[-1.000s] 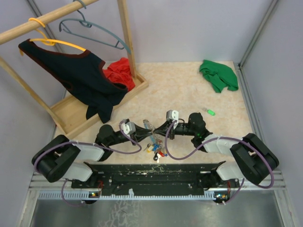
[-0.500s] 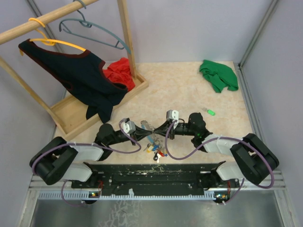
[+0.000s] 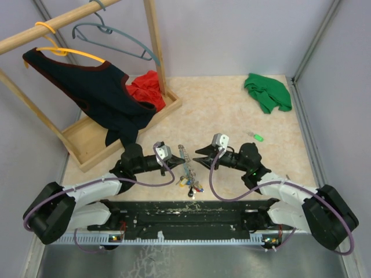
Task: Put the keys on the keyring
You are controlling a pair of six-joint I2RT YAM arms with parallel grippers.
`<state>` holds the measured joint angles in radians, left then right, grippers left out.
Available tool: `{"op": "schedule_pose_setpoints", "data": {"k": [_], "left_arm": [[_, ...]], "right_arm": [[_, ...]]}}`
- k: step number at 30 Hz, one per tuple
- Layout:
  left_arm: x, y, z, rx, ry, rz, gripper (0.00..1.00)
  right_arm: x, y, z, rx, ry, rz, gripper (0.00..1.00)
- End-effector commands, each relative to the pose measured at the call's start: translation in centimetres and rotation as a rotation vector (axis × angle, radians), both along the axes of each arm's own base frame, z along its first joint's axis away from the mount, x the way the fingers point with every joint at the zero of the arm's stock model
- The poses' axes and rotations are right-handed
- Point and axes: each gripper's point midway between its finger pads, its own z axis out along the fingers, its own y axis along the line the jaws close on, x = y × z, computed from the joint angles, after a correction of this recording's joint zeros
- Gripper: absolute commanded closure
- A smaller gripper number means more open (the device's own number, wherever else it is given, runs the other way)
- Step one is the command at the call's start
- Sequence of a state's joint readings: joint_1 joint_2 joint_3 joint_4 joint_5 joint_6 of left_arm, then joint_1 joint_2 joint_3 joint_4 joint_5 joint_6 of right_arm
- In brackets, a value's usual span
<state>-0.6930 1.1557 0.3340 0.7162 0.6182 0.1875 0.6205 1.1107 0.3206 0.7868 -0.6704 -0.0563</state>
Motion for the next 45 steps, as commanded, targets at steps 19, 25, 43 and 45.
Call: {"op": "schedule_pose_setpoints", "data": {"k": [19,25,43,45], "left_arm": [[-0.5,-1.2,2.7,-0.038,-0.094,-0.056,1.0],[-0.6,-1.2,2.9,-0.048,-0.095,-0.061,1.0],[-0.7,-1.2,3.2,-0.043,-0.097,-0.063,1.0],[-0.7,-1.3,3.2,-0.044,-0.098,-0.068,1.0]], "right_arm": [[1.7,1.1,-0.9,-0.008,0.172,-0.041,0.61],[3.0,-0.2,-2.7,-0.096,0.181,-0.145,0.61],[-1.9,0.8,0.8,-0.068,-0.024,0.158,0.63],[-1.7,1.0,0.9,-0.064,-0.026,0.159,0.64]]}}
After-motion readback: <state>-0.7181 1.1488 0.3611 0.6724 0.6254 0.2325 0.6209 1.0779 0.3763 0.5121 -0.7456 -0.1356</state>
